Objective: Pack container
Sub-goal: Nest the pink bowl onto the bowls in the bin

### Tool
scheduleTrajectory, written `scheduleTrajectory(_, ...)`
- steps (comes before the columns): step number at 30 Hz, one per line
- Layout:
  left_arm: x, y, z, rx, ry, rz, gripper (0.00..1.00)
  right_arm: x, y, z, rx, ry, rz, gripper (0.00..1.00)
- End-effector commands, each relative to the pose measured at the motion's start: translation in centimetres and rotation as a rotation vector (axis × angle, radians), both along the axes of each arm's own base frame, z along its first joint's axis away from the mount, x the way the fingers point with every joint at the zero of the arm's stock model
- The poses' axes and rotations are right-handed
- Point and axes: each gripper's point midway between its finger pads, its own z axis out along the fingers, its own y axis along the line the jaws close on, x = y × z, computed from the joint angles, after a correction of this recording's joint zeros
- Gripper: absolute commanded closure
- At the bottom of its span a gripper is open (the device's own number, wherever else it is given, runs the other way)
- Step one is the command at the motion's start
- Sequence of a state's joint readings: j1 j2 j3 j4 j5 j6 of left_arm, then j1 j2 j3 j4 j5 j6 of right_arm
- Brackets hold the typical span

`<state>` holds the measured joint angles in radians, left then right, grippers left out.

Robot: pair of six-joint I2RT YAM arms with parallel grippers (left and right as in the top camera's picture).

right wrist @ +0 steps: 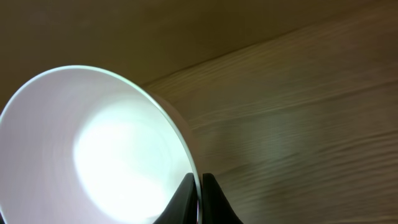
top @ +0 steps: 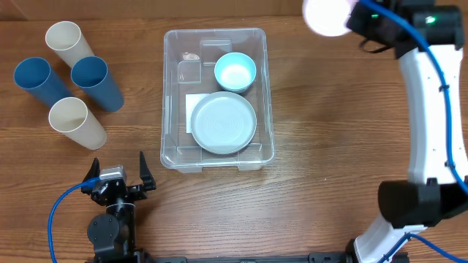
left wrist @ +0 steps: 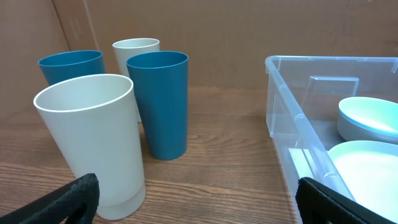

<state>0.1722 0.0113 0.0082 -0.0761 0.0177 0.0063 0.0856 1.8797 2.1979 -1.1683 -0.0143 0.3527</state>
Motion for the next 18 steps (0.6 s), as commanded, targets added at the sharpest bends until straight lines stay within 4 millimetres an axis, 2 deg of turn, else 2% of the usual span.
scheduleTrajectory(1,0.0,0.1,0.0,0.014,0.000,0.005,0.00,-0.7,6.3,-0.8,-0.036,0.010,0.142,0.96)
scheduleTrajectory(2,0.0,0.1,0.0,0.014,0.000,0.005,0.00,-0.8,8.3,-1.8,-0.042,0.025,0.182,0.96)
scheduleTrajectory(4,0.0,0.1,0.0,0.014,0.000,0.005,0.00,-0.9,10.5,-3.2,-0.054,0.048,0.222,0.96)
scheduleTrajectory(6,0.0,0.1,0.0,0.014,0.000,0.005,0.00,-0.4,13.6,-6.2,-0.071,0.090,0.275,0.96)
scheduleTrajectory(9,0.0,0.1,0.0,0.014,0.000,0.005,0.00,0.8,16.2,-10.3,-0.084,0.134,0.313,0.96)
scheduleTrajectory(13,0.0,0.1,0.0,0.014,0.000,0.005,0.00,2.3,17.4,-15.2,-0.098,0.192,0.323,0.96)
scheduleTrajectory(16,0.0,0.1,0.0,0.014,0.000,0.005,0.00,3.0,17.6,-17.6,-0.106,0.219,0.323,0.95)
scheduleTrajectory(18,0.0,0.1,0.0,0.014,0.000,0.005,0.00,3.1,17.7,-17.8,-0.106,0.218,0.324,0.61)
